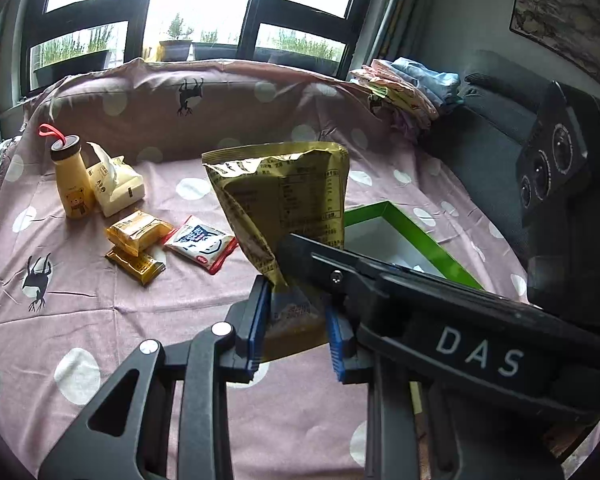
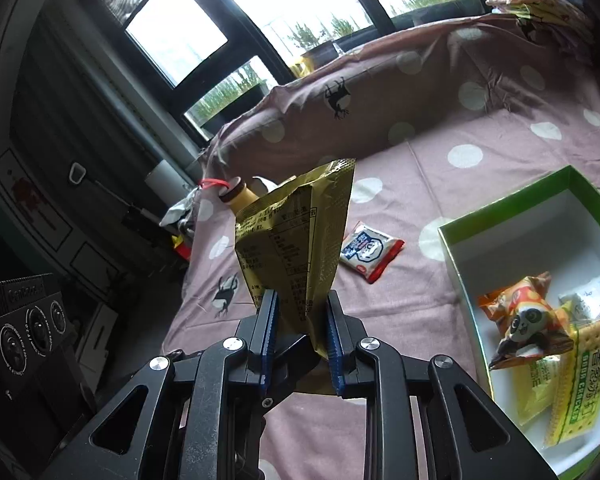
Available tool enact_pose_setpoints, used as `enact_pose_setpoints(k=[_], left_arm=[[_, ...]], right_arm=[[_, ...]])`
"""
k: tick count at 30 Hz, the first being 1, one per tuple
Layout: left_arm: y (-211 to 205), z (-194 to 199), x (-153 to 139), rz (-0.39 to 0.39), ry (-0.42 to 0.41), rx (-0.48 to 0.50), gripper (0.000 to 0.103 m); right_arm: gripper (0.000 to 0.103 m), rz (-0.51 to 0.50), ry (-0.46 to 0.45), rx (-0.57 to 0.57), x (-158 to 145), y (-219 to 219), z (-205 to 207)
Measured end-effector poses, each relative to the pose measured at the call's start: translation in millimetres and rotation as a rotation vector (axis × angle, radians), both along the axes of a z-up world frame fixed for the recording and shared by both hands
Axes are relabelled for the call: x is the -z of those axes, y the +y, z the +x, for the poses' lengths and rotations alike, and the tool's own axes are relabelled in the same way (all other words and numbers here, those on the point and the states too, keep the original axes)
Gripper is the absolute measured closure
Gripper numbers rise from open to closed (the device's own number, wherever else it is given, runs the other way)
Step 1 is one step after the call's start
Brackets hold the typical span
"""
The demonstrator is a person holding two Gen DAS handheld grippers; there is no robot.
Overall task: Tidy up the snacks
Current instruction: 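Lift and carry the gold sachet with the right gripper over the box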
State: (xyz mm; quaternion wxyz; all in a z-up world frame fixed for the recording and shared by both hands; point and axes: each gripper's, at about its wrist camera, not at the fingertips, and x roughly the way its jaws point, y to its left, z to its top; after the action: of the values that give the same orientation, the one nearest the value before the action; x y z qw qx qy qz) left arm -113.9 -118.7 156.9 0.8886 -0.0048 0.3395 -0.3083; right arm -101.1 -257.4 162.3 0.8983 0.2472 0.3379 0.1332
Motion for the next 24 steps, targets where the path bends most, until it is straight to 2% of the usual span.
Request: enact_pose_setpoints(k=[5, 9, 15, 24], left_arm=[[-13.5, -15.7, -6.3, -0.009, -0.039, 0.047, 0.077], [-22.6, -21.6, -9.7, -0.008, -0.042, 0.062, 0.076], [-40.9, -31.3, -12.1, -0.010, -0.067, 0.087, 0.076], [-83.9, -31.1, -4.9, -0.007, -0.040, 0.159, 0.075]], right_arm=[[0.077, -0.026, -0.052, 0.032, -9.0, -13.2, -22.6], [0.077, -0.017, -0.059, 0.049, -11.8, -24.8, -29.7], [0.077, -0.064, -0.097, 0.072, -18.2, -33.9, -37.4], [0.077, -0.045, -0.067, 0.128, -10.6, -78.1, -45.1]])
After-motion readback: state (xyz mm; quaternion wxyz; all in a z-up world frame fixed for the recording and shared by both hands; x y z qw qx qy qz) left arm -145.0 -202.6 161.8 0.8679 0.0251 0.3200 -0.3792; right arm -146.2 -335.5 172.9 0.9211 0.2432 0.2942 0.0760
